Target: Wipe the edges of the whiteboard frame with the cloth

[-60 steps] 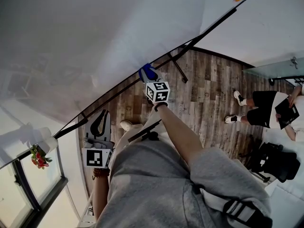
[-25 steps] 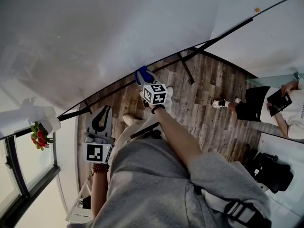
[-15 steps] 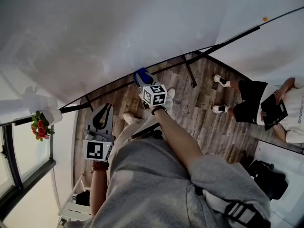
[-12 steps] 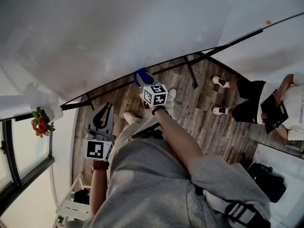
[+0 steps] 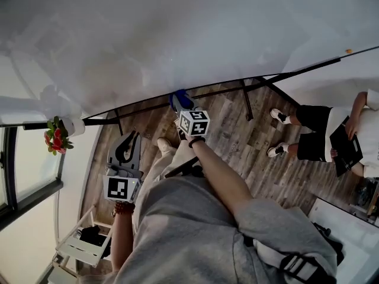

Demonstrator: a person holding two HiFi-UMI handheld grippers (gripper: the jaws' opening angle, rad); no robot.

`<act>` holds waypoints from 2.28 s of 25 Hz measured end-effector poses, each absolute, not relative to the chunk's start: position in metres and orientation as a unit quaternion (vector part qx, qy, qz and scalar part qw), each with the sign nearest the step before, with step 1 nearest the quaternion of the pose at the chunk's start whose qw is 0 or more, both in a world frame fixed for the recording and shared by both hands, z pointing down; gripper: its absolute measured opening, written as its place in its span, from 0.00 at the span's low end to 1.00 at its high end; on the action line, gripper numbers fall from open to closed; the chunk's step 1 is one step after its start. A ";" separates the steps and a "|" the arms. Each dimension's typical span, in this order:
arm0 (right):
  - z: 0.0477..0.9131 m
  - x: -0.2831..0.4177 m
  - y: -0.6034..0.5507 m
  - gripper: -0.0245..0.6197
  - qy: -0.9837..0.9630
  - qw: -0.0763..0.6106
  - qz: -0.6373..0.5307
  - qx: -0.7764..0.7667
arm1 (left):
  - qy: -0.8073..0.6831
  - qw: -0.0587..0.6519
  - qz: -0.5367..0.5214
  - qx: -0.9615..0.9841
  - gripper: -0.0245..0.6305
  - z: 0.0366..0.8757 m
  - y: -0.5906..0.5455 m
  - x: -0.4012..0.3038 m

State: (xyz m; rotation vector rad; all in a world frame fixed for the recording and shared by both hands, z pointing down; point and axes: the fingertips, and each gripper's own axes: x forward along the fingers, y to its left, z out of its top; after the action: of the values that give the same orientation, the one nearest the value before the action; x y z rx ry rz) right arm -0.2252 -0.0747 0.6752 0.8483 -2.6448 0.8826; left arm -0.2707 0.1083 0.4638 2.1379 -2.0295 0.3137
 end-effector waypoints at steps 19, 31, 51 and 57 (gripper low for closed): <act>0.678 -0.252 -0.056 0.16 -0.844 0.078 0.291 0.444 | -0.643 0.097 0.109 0.752 0.10 0.453 0.178 -0.335; 0.677 -0.299 -0.017 0.16 -0.826 0.053 0.316 0.464 | -0.625 0.101 0.122 0.764 0.10 0.458 0.221 -0.386; 0.675 -0.394 0.061 0.17 -0.843 0.033 0.331 0.422 | -0.604 0.110 0.125 0.779 0.10 0.465 0.265 -0.413; 0.675 -0.428 0.087 0.17 -0.855 0.039 0.335 0.393 | -0.615 0.108 0.127 0.771 0.10 0.467 0.282 -0.429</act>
State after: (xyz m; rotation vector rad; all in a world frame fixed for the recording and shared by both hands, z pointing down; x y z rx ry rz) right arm -0.4282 0.0870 0.6748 1.2040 -2.6226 1.0276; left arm -0.4288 0.2821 0.4669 2.2679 -1.8084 0.3735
